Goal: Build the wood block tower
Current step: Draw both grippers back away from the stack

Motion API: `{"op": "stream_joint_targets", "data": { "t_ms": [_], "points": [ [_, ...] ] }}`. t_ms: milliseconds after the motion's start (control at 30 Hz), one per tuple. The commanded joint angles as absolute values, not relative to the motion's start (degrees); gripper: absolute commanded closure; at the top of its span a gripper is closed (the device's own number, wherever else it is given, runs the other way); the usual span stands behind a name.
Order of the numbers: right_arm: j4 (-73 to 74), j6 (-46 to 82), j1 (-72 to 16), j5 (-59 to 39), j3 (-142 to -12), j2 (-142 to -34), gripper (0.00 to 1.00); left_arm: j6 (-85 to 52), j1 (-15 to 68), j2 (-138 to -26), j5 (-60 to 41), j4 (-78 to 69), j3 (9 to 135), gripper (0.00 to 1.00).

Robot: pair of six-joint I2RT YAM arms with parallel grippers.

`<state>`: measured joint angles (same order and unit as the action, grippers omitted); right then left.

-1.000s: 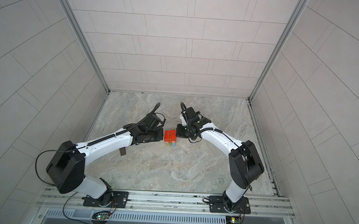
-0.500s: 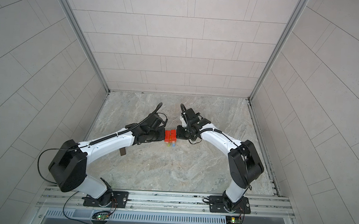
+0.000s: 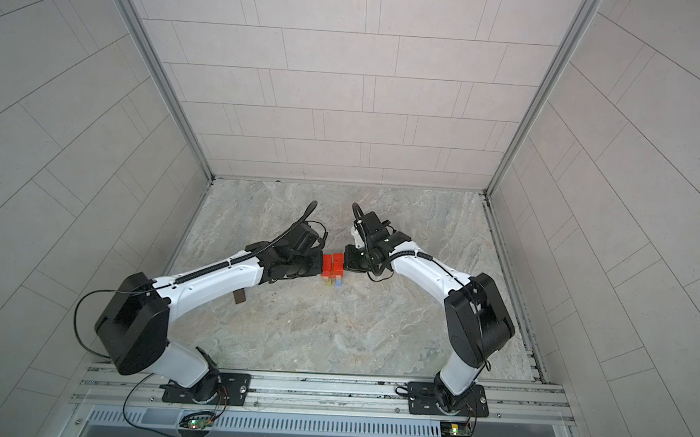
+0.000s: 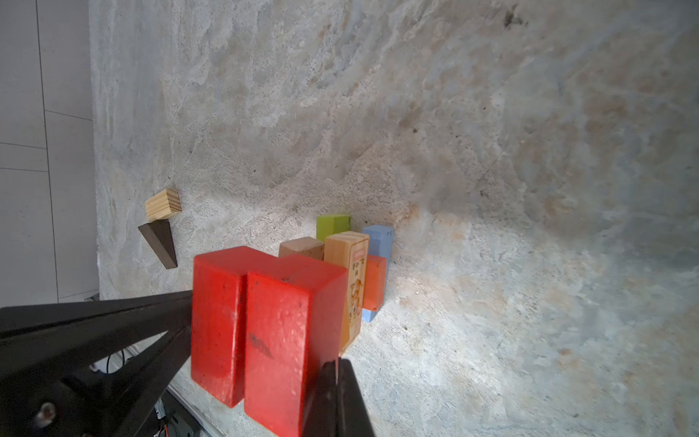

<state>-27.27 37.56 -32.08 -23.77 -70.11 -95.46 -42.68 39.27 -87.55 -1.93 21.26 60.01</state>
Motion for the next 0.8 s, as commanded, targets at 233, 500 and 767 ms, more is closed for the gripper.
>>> {"op": "stream_joint_targets", "data": {
  "t_ms": [233, 500, 767],
  "points": [
    [-28.5, 37.8, -30.4, -21.4, -69.2, -92.5, 1.0, -43.7, 39.5, -85.3, 3.2, 25.5, 62.7, 0.96],
    [-29.4, 36.4, -26.6, -20.0, -66.2, -86.3, 0.88, -43.8, 39.1, -79.0, 10.7, 31.9, 63.2, 0.68],
    [-28.5, 32.9, -23.4, -20.7, -59.1, -77.2, 0.49, -43.3, 33.8, -73.6, 13.5, 39.8, 61.5, 0.29]
  ]
}}
